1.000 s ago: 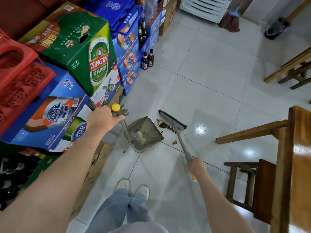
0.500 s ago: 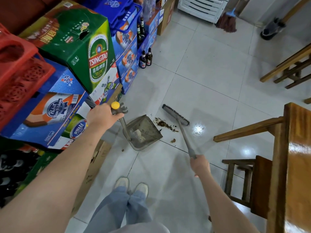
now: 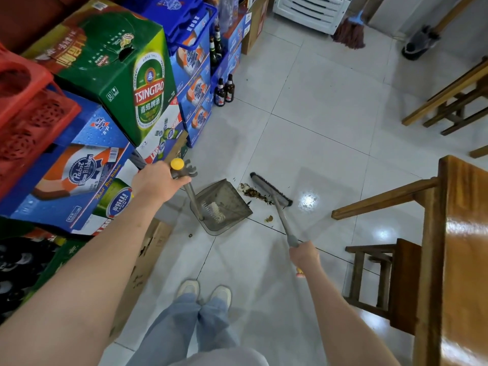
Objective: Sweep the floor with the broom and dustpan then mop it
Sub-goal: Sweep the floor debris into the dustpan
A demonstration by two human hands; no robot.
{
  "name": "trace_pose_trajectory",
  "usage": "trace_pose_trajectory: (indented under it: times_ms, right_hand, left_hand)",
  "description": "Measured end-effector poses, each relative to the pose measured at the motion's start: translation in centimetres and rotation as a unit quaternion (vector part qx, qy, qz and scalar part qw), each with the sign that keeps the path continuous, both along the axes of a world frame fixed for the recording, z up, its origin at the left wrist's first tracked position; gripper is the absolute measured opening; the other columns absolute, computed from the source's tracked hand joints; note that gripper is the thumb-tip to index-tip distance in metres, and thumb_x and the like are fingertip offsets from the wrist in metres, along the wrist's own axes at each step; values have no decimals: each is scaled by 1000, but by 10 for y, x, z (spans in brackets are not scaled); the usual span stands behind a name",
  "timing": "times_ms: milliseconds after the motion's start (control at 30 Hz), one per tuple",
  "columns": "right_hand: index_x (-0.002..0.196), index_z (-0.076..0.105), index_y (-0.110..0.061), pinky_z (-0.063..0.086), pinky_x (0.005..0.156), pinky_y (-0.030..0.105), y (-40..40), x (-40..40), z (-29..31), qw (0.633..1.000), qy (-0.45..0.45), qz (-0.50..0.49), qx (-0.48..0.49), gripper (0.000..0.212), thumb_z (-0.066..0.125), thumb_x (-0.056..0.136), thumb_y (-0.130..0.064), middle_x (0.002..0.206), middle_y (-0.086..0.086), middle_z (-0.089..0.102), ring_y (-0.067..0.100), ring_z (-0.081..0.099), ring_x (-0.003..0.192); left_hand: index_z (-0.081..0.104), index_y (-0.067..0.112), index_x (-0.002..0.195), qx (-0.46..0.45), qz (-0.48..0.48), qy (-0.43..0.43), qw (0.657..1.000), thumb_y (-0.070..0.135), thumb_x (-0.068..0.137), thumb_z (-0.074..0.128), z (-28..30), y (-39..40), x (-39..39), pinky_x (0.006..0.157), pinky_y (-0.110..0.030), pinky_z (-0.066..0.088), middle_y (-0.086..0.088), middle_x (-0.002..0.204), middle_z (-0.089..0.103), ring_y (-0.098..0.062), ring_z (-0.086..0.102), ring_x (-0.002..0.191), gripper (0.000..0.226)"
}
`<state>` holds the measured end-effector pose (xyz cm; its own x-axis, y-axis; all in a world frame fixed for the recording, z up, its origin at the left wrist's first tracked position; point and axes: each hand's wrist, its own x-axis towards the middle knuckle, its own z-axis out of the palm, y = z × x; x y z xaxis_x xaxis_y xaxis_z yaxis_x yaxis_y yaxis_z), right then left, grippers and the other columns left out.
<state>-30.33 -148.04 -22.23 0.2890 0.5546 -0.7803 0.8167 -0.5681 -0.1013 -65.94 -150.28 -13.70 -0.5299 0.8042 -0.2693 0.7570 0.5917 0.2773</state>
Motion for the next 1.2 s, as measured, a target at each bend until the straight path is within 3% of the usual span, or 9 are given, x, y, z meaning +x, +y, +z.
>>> trace_pose_trajectory:
  times_ms: [100, 200, 400, 500, 667, 767, 833, 1100, 1200]
  right_hand:
    - [104, 59, -3, 60, 62, 42, -13, 4, 5, 1000, -4, -9, 21, 26, 44, 89, -19, 94, 16, 64, 32, 64, 60]
    - [108, 63, -8, 59, 73, 43, -12, 7, 3, 999, -10, -7, 50, 31, 44, 88, -22, 98, 13, 65, 36, 67, 78]
    - [119, 58, -6, 58, 79, 46, 39, 5, 6, 997, -20, -17, 71, 33, 48, 93, -23, 101, 14, 64, 37, 67, 88]
    - [118, 55, -3, 60, 74, 46, 61, 3, 6, 997, -29, -16, 70, 30, 48, 94, -20, 95, 14, 58, 37, 67, 85]
    - [102, 48, -6, 60, 66, 43, 81, 3, 2, 998, -27, -12, 54, 15, 45, 97, -20, 77, 12, 52, 31, 62, 61]
    - [106, 53, 1, 51, 39, 29, 85, 6, -4, 999, -25, -11, 27, 23, 45, 94, -16, 87, 19, 61, 31, 63, 55]
    - [108, 55, 1, 43, 31, 22, 83, 8, -8, 1000, -21, -15, 16, 23, 47, 93, -14, 94, 22, 63, 31, 61, 54]
    - [107, 54, -2, 44, 30, 25, 30, -18, -3, 999, 14, -44, -21, 22, 50, 91, -16, 101, 20, 62, 31, 60, 63]
    - [99, 54, -5, 42, 29, 23, 3, -26, 0, 998, 37, -47, -22, 16, 50, 90, -18, 91, 15, 60, 30, 60, 64]
  left_hand:
    - [55, 11, 75, -7, 0, 5, 1000, 59, 78, 65, 2, 3, 2, 61, -31, 44, -8, 74, 60, -31, 62, 77, 49]
    - [58, 9, 79, -14, 5, 7, 1000, 61, 77, 65, 2, 6, 1, 60, -32, 43, -9, 75, 59, -34, 63, 81, 52]
    - [65, 13, 78, -5, 9, 2, 1000, 64, 74, 66, -2, 15, -1, 57, -29, 42, -8, 74, 66, -30, 62, 73, 51]
    - [65, 13, 77, -2, 15, 1, 1000, 63, 74, 67, -2, 23, 1, 57, -28, 42, -7, 73, 65, -29, 62, 72, 50]
    - [65, 14, 75, -5, 22, -7, 1000, 63, 73, 67, -6, 30, 2, 58, -29, 46, -6, 72, 66, -28, 63, 72, 50]
    - [65, 14, 73, 0, 17, -4, 1000, 62, 74, 67, -9, 27, -2, 55, -27, 44, -5, 69, 64, -26, 62, 68, 49]
    - [64, 14, 71, 3, 16, -2, 1000, 62, 74, 67, -10, 27, -3, 54, -26, 42, -4, 67, 63, -26, 61, 67, 48]
    - [62, 12, 76, -7, 9, 4, 1000, 63, 75, 65, -10, 21, 3, 51, -26, 38, -6, 67, 62, -25, 60, 66, 52]
    - [60, 10, 78, -11, 13, 4, 1000, 62, 77, 65, -7, 14, 4, 51, -27, 37, -6, 66, 59, -24, 54, 63, 52]
